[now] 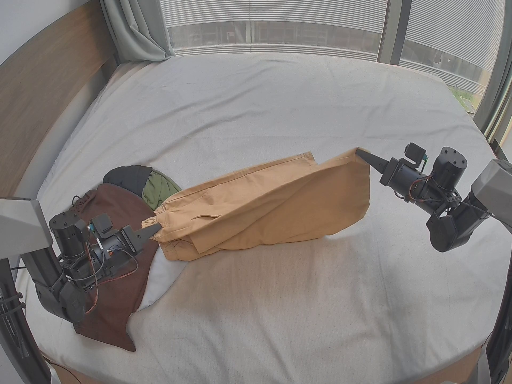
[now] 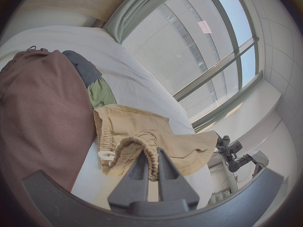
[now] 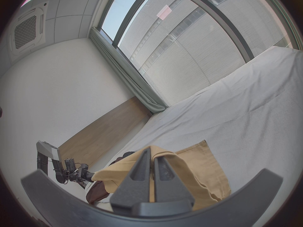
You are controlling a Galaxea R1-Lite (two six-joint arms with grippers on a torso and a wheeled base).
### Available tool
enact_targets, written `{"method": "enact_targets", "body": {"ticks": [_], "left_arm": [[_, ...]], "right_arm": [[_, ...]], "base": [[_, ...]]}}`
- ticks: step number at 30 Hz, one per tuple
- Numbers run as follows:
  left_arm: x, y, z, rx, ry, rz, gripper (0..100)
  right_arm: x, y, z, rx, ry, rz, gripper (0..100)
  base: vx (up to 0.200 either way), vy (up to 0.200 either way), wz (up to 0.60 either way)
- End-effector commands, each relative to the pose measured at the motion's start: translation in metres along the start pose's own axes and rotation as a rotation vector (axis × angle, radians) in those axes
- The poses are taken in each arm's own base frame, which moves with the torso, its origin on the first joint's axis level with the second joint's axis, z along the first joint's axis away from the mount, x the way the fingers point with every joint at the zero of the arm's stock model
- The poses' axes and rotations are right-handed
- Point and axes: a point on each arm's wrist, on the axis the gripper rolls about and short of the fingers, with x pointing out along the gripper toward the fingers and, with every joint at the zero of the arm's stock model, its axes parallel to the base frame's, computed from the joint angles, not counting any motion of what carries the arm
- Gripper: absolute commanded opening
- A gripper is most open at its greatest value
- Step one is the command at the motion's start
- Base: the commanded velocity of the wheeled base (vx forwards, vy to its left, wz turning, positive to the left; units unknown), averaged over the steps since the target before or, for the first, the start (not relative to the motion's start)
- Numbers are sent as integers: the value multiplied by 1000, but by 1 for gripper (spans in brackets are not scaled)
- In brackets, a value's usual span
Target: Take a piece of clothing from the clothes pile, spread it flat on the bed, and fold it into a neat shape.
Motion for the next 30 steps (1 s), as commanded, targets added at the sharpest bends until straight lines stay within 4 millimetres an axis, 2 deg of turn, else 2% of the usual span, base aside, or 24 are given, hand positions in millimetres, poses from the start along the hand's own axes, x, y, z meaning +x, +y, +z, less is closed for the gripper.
{"method": "enact_targets", "body": {"ticks": [1,10,19,30], "left_arm": [[9,5,2,-22,-26,17,0],[21,10,4,-48,-66,45,0],[34,21,-2,-58,-59,59,0],[52,34,-7,-66,-100,113,0]], "right_arm": [[20,-16,2,9,5,-2,0],[48,-37,6,21,15,-12,0],[69,-61,-11,51,44,-32,0],[91,-68,-10,67,56,-48,0]], "base": [[0,0,0],[0,0,0],[0,0,0],[0,0,0]]}}
